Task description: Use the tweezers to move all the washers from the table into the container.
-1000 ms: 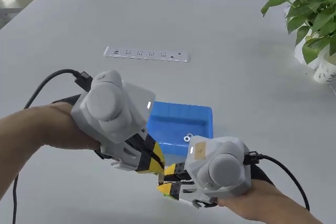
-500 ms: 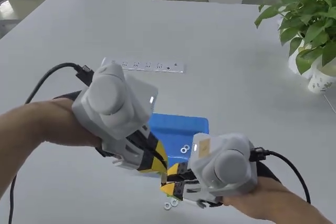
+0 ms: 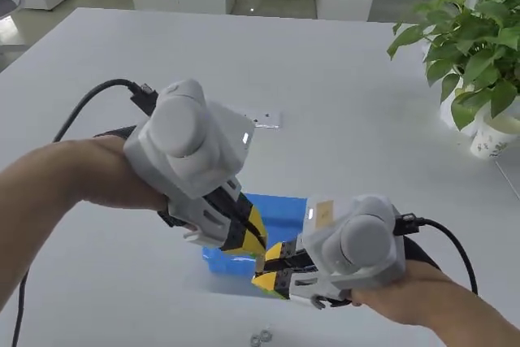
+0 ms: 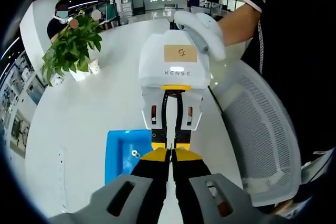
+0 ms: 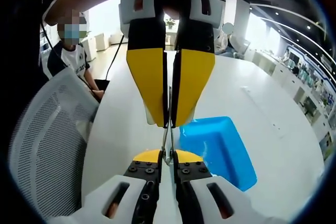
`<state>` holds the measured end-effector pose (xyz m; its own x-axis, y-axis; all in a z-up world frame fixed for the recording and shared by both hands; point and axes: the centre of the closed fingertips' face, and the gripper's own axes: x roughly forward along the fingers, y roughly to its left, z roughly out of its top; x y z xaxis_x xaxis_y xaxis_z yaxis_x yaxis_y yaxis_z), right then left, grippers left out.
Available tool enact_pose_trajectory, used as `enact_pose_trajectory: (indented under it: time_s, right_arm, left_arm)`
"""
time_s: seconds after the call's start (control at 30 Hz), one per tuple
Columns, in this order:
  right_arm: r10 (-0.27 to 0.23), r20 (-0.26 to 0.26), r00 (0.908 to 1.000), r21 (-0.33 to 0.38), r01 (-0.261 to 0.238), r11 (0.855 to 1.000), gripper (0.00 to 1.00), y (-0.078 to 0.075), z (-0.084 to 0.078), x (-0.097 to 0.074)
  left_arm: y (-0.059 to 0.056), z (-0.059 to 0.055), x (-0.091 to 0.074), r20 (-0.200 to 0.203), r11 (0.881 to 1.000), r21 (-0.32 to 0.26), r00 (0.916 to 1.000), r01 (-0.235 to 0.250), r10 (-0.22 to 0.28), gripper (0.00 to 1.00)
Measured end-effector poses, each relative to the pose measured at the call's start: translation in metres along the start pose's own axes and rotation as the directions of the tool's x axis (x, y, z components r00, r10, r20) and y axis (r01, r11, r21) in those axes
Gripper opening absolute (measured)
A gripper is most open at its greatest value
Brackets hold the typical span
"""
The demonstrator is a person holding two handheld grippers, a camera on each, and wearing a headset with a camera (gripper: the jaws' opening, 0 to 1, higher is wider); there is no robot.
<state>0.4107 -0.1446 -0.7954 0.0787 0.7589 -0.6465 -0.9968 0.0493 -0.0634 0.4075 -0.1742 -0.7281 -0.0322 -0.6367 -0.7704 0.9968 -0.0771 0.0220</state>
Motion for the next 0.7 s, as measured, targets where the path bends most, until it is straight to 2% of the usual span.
enact_pose_trajectory:
  time_s: [0.33, 0.7]
  right_arm:
    - [-0.016, 0.004, 0.9999, -0.008, 0.016, 1.0, 0.1, -0.023, 0.002, -0.001]
    - [-0.029, 0.006, 0.9996, -0.012, 0.029, 1.0, 0.1, -0.047, -0.003, 0.005]
  left_arm:
    - [0.02, 0.003, -0.003, -0.004, 1.0, 0.014, 0.9999, -0.01, 0.01, 0.06]
    - [0.043, -0.003, 0.002, -0.007, 1.0, 0.011, 0.9995, -0.029, 0.029, 0.06]
